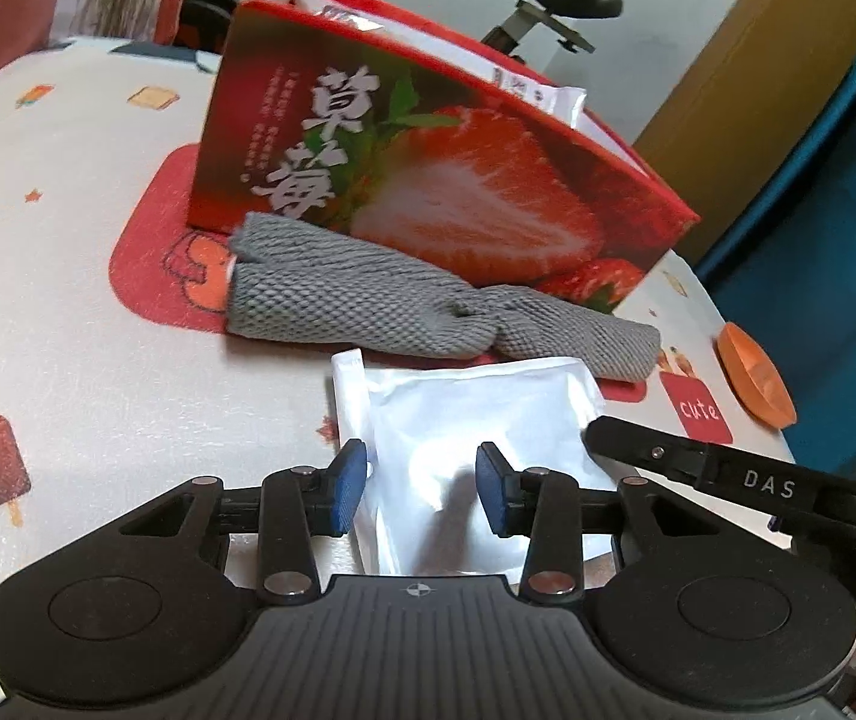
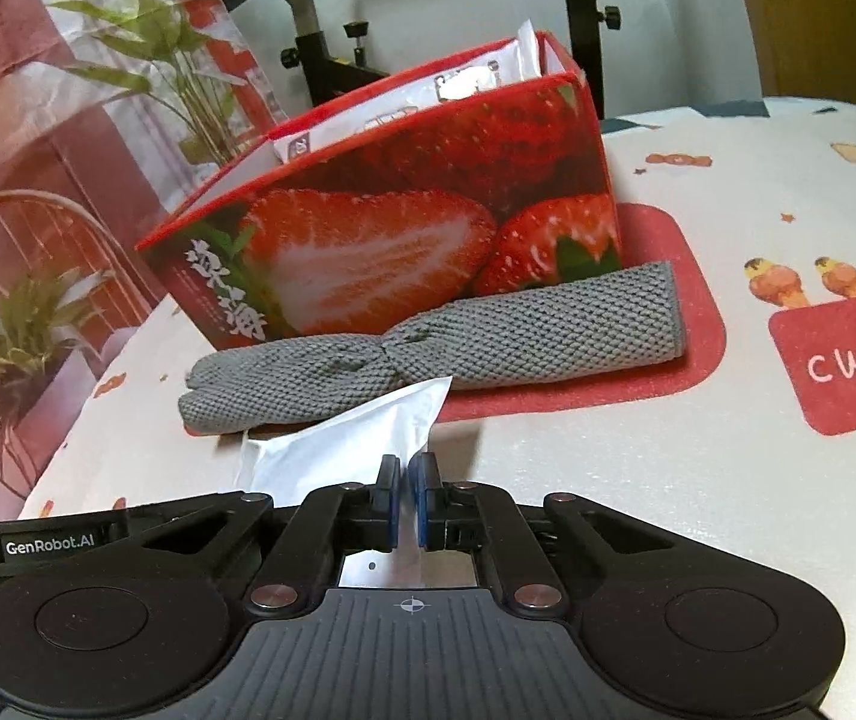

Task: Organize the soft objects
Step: 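Lift the white sachet with the right gripper and carry it over the box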

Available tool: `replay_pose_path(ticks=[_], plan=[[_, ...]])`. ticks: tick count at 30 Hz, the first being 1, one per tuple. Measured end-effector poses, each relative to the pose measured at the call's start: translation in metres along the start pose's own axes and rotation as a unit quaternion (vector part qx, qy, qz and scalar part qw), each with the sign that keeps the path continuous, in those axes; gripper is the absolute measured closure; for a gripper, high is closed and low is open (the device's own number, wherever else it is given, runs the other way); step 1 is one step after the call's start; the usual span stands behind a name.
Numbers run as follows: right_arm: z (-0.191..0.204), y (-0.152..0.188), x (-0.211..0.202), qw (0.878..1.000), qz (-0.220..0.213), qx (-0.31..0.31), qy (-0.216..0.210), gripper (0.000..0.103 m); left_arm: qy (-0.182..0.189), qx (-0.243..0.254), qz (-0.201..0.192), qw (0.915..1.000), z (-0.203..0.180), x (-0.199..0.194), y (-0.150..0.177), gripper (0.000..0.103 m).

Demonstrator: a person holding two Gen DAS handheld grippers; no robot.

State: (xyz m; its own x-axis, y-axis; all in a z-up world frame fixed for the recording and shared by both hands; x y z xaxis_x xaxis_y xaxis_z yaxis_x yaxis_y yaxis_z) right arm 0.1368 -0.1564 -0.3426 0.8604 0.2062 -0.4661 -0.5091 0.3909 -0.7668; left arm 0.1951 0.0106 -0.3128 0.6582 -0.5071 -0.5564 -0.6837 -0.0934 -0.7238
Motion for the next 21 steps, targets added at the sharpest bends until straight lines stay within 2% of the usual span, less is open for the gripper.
replay_pose_path(ticks=[4,14,18,21], plan=[[0.001,0.002,-0.003,1.0,0.004,-0.009,0.004,0.098,-0.007,0.016,0.001,0.9998,-0.007,-0.004,0.003,0.061],[-0.01,0.012,0.004,0.999,0.022,-0.005,0.023,0.098,-0.058,-0.009,-0.011,0.9982,0.019,-0.01,0.0,0.062],[-0.016,0.015,0.007,0.999,0.029,0.006,0.023,0.098,-0.047,-0.008,-0.008,0.9988,0.017,-0.007,0.0,0.062],[-0.016,0.016,0.008,0.999,0.028,0.004,0.023,0.098,-0.023,-0.007,-0.003,0.9997,0.013,-0.002,0.002,0.07]])
Point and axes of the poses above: each gripper's, at about its wrist camera, not at the fingertips, and x roughly the way its jaws point, z to its left, y to its underside, the point moved 2 cm from there along x, roughly the way its jaws point, and after that the axes turned 10 degrees about -z, right-handed, at the moved point
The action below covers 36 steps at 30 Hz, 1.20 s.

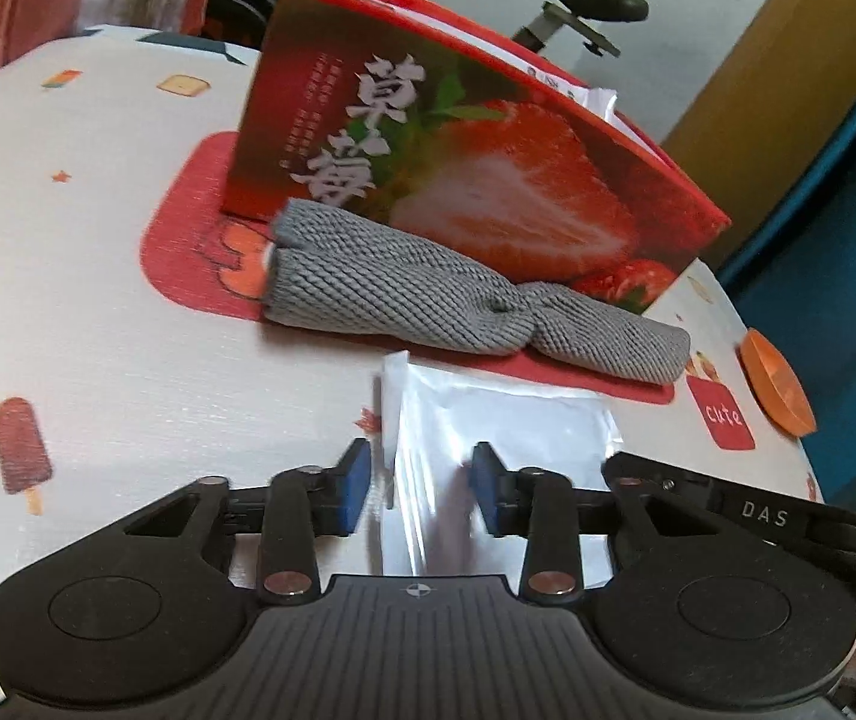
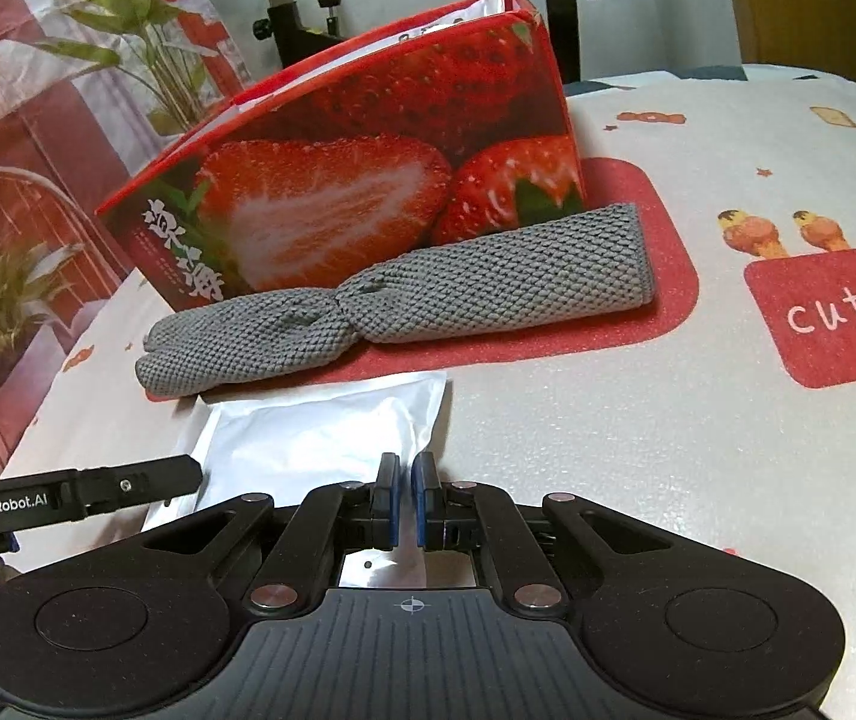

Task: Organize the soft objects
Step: 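Lift the white sachet with the right gripper and carry it over the box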

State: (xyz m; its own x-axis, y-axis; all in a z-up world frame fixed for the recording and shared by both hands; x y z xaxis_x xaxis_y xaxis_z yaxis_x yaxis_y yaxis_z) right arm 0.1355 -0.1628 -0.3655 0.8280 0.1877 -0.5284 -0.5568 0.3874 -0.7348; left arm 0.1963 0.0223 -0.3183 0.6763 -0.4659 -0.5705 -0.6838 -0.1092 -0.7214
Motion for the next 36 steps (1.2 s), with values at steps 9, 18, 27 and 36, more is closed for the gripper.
replay_pose_path(ticks=[9,18,27,36], plan=[[0.0,0.0,0.001,1.0,-0.002,-0.002,-0.002,0.098,0.008,-0.012,-0.003,0.9999,0.004,0.003,0.004,0.098],[0.005,-0.002,-0.005,1.0,-0.016,0.001,-0.022,0.099,-0.013,0.028,-0.03,0.9991,-0.002,-0.008,0.0,0.101],[0.022,-0.012,-0.019,0.997,-0.055,-0.051,-0.025,0.099,-0.005,0.037,-0.06,0.9975,-0.011,-0.021,-0.007,0.101],[0.039,-0.037,-0.042,0.989,-0.106,-0.096,-0.041,0.099,0.013,0.054,-0.108,0.9926,-0.023,-0.04,-0.03,0.101]])
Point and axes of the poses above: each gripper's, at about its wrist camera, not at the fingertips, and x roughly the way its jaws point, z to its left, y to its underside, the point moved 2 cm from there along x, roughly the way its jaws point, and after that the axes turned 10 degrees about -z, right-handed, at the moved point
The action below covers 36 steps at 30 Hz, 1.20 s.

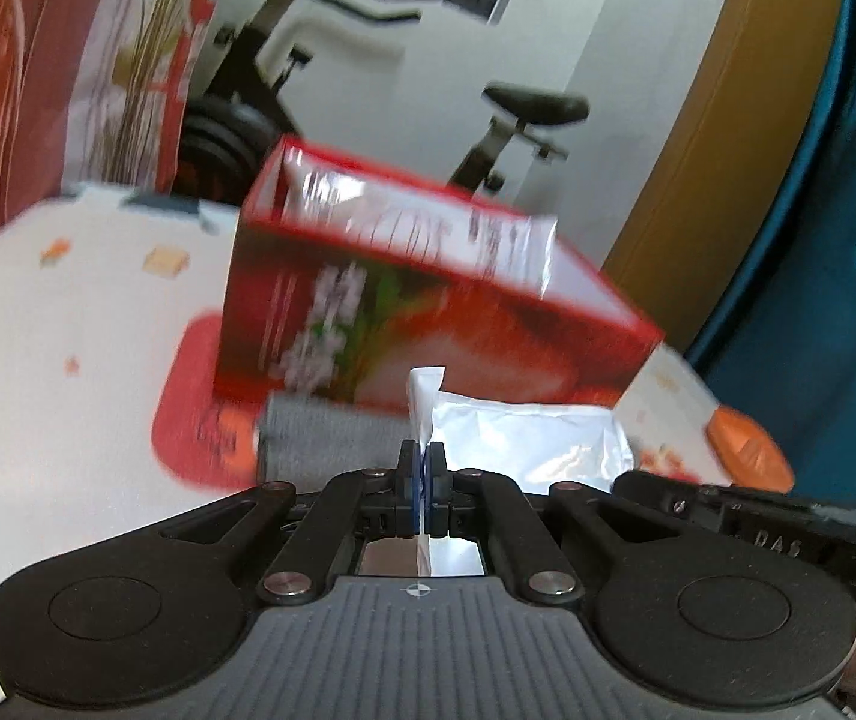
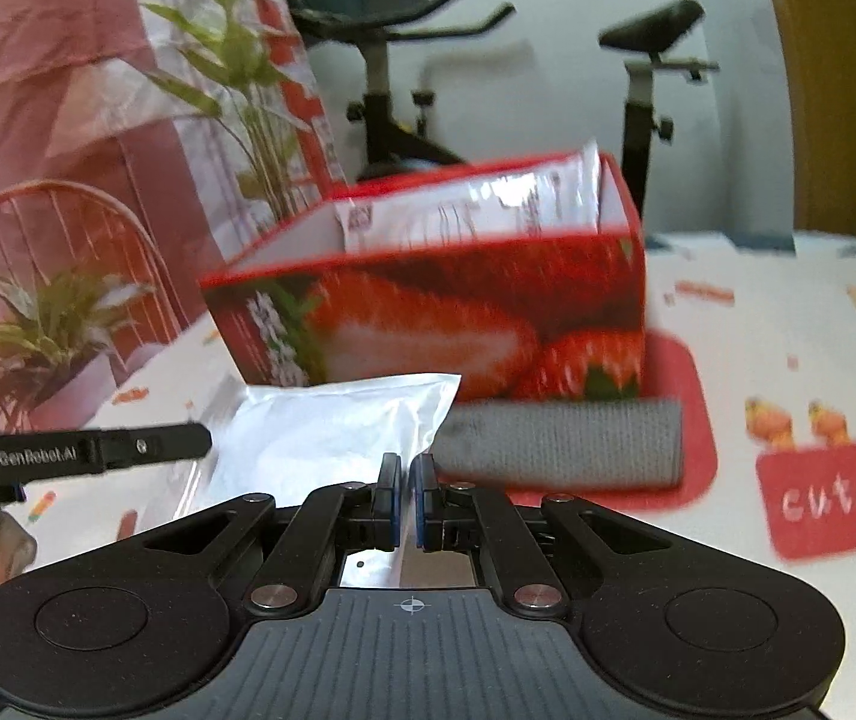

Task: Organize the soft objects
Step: 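Lift the white sachet with the right gripper and carry it over the box, then lower the white sachet into the red box and open the right gripper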

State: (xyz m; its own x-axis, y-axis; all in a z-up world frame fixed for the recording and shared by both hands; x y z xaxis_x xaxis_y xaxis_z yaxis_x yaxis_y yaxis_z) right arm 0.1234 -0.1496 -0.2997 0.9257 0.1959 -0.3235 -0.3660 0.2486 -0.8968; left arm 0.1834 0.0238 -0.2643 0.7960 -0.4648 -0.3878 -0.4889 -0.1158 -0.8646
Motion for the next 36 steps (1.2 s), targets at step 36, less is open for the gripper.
replay_pose_path(ticks=[36], plan=[[-0.016,-0.107,0.164,0.995,-0.027,-0.089,0.033,0.099,-0.033,0.083,-0.018,0.9959,0.004,0.139,-0.132,0.101]])
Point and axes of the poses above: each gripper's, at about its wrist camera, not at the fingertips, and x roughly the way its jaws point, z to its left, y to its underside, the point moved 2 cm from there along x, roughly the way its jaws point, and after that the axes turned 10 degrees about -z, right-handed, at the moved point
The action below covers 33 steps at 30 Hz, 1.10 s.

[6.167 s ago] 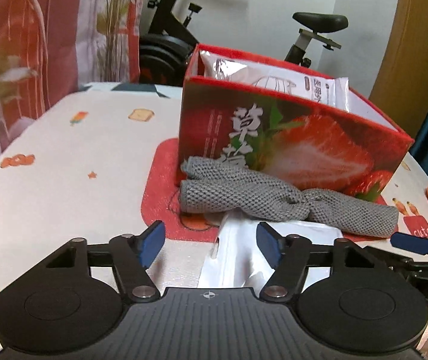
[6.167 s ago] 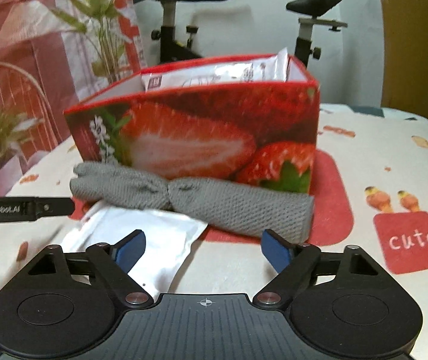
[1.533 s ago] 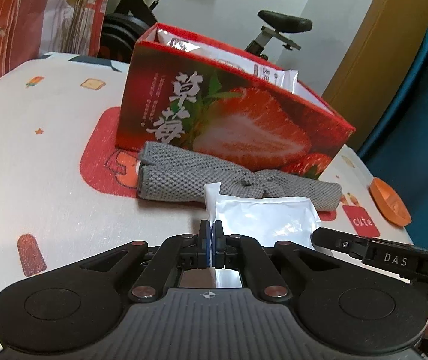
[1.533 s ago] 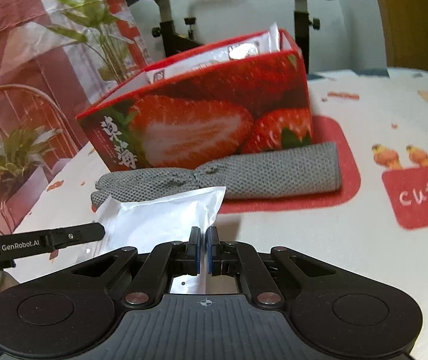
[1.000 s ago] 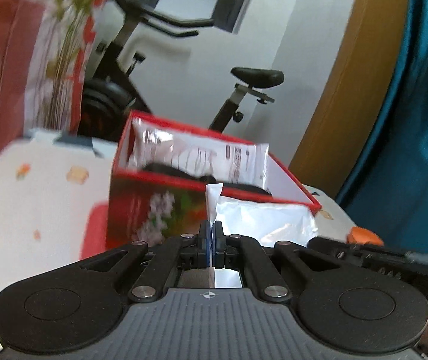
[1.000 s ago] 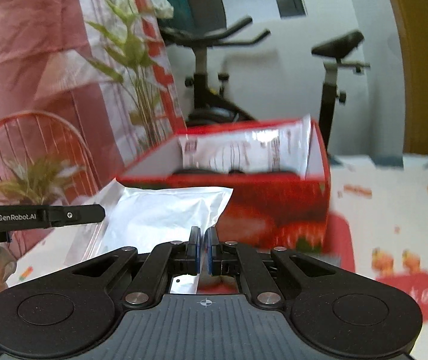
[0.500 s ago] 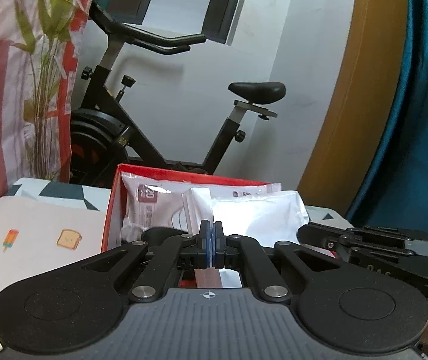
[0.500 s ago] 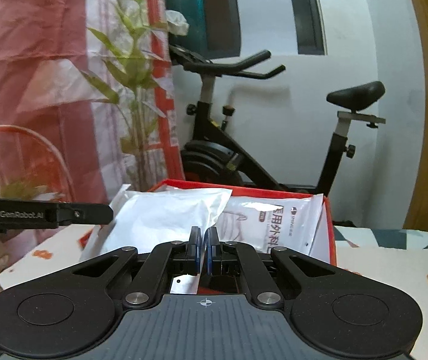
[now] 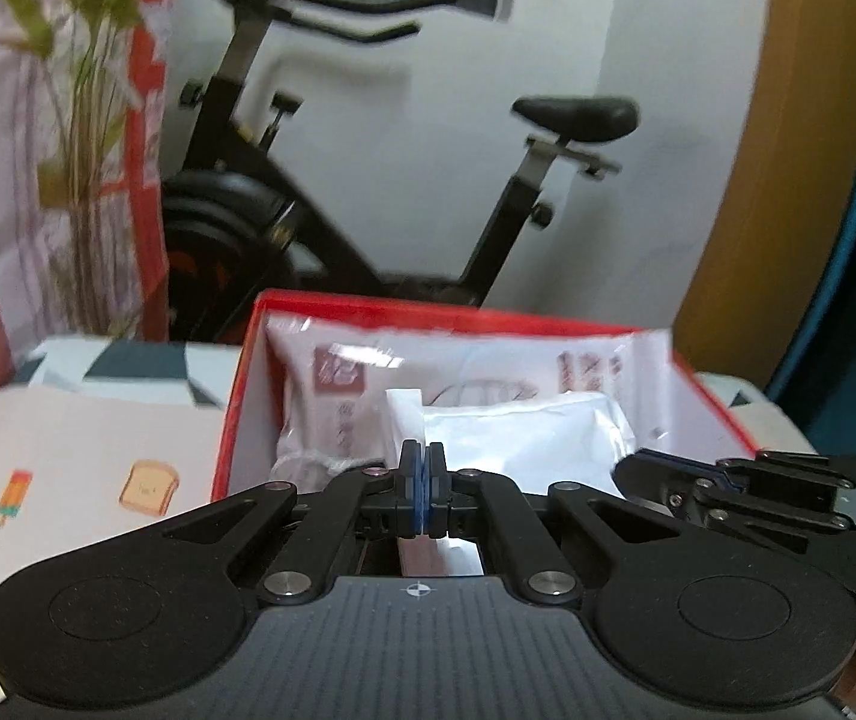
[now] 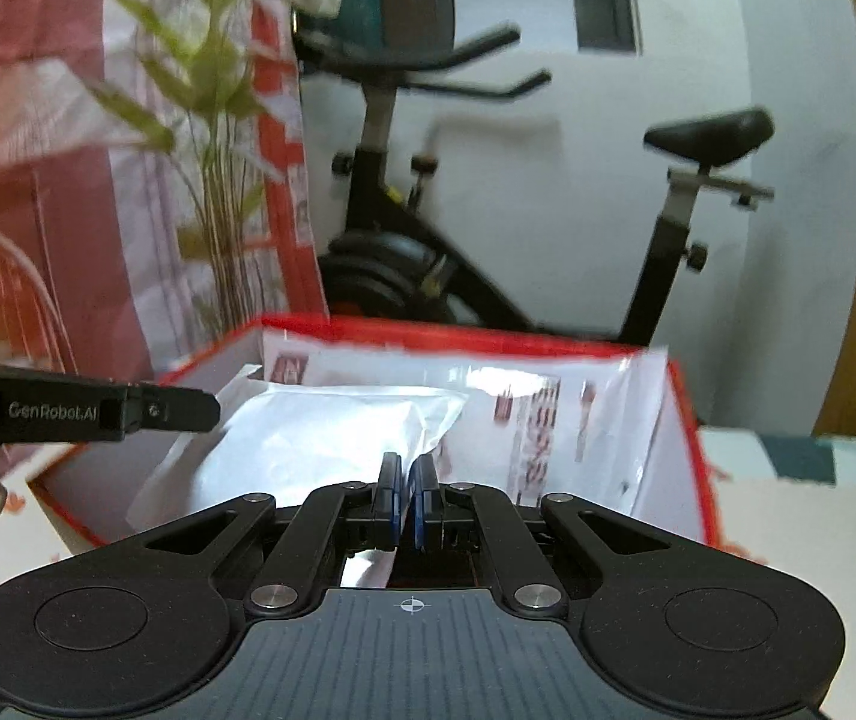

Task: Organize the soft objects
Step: 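Lower the white sachet into the red box and open the right gripper, then move the right gripper down to the grey knit towel and close on it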

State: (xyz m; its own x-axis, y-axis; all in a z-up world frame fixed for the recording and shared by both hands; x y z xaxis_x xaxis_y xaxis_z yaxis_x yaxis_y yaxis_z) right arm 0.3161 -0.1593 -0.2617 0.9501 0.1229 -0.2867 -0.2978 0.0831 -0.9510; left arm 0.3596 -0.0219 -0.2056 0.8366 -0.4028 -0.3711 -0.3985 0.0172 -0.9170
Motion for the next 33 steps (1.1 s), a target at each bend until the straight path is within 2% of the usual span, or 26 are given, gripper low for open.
replay_pose_path(ticks=[3,8,12,15,18,20,21,22,23,24,25,27,28,29,31,33], plan=[[-0.002,0.008,0.009,1.0,0.028,0.01,-0.006,0.099,-0.014,-0.008,0.024,0.9996,0.009,0.007,0.008,0.101],[0.0,0.013,0.012,0.999,0.048,0.02,-0.006,0.099,-0.019,-0.003,0.043,0.9989,0.013,0.009,0.012,0.101],[0.001,0.017,0.009,0.998,0.061,0.018,0.001,0.099,-0.016,0.015,0.042,0.9989,0.008,0.003,0.009,0.1],[0.001,0.015,0.003,0.998,0.062,0.011,0.021,0.094,-0.017,0.027,0.035,0.9989,0.003,-0.003,0.007,0.099],[0.001,0.009,-0.011,0.998,0.046,-0.002,0.03,0.089,-0.025,0.028,0.027,0.9989,0.0,-0.015,0.005,0.087],[-0.001,0.005,-0.023,0.999,0.03,-0.001,0.033,0.084,-0.03,0.029,0.021,0.9989,-0.001,-0.023,0.004,0.063],[-0.002,0.003,-0.03,0.999,0.023,0.0,0.036,0.082,-0.033,0.031,0.017,0.9988,-0.002,-0.027,0.004,0.057],[-0.002,0.001,-0.037,0.999,0.015,0.001,0.039,0.076,-0.036,0.032,0.013,0.9988,-0.003,-0.031,0.003,0.049],[-0.003,0.0,-0.044,0.999,0.009,0.002,0.04,0.065,-0.039,0.033,0.007,0.9987,-0.004,-0.037,0.003,0.044],[-0.004,-0.001,-0.051,0.999,0.001,0.002,0.04,0.058,-0.041,0.034,0.002,0.9986,-0.005,-0.041,0.002,0.043],[-0.004,-0.001,-0.058,0.999,-0.006,0.002,0.038,0.044,-0.044,0.035,-0.004,0.9984,-0.006,-0.047,0.002,0.041],[-0.005,-0.002,-0.071,0.999,-0.02,0.0,0.04,0.035,-0.051,0.039,-0.012,0.9979,-0.009,-0.057,0.003,0.026],[-0.006,-0.002,-0.079,0.999,-0.027,0.001,0.044,0.028,-0.054,0.041,-0.014,0.9976,-0.011,-0.062,0.004,0.012],[-0.008,-0.003,-0.085,0.998,-0.033,0.004,0.047,0.016,-0.059,0.044,-0.016,0.9972,-0.012,-0.066,0.005,0.002],[-0.012,-0.003,-0.1,0.997,-0.052,0.017,0.055,0.003,-0.068,0.046,-0.024,0.9963,-0.014,-0.076,0.006,0.0],[-0.015,-0.003,-0.111,0.996,-0.067,0.022,0.057,0.001,-0.076,0.047,-0.041,0.9951,-0.015,-0.088,0.008,0.0]])
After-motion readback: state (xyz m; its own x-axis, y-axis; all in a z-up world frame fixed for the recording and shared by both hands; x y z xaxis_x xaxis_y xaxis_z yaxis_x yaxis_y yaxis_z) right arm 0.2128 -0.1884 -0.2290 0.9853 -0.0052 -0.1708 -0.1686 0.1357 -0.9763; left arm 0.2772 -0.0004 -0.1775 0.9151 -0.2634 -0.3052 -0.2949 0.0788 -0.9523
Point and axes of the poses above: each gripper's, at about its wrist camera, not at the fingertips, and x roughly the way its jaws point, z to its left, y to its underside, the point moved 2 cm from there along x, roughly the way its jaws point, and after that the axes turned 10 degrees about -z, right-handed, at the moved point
